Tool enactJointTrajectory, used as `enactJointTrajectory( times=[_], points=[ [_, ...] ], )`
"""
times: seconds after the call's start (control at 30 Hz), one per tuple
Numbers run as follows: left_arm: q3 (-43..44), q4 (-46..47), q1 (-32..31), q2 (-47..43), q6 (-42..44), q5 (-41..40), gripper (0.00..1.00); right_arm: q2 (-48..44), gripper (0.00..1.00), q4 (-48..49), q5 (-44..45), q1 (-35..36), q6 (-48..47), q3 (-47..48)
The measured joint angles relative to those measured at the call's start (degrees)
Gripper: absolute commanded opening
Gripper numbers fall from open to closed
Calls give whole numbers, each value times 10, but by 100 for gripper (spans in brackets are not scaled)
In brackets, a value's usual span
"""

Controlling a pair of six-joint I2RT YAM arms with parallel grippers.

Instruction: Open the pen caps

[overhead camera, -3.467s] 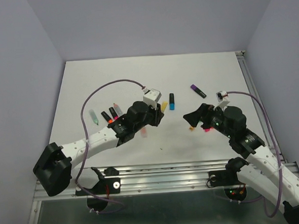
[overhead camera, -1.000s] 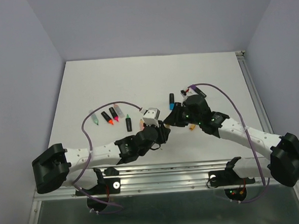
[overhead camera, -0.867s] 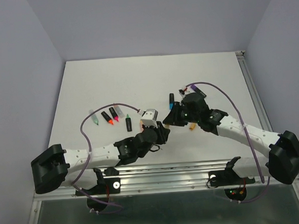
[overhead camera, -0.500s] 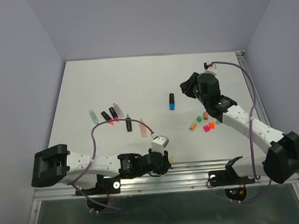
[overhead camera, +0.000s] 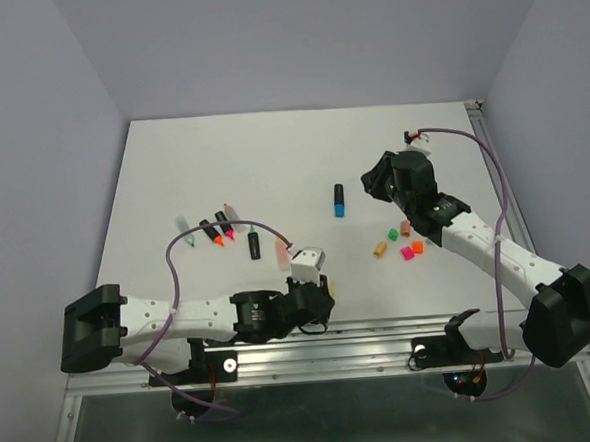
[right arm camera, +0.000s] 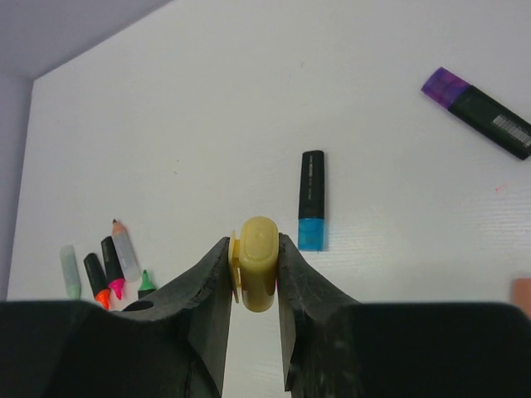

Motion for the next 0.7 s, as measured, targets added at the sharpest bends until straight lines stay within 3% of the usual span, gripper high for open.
enactJointTrajectory(
  times=[0.43,0.7],
  points=[
    [67,-191,236,34,-78,-64,0,-84,10,-153,-9,-2,42,-146],
    [70,-242,358,39,-98,-76,0,-82,11,-202,5,-2,66,-183]
  ],
)
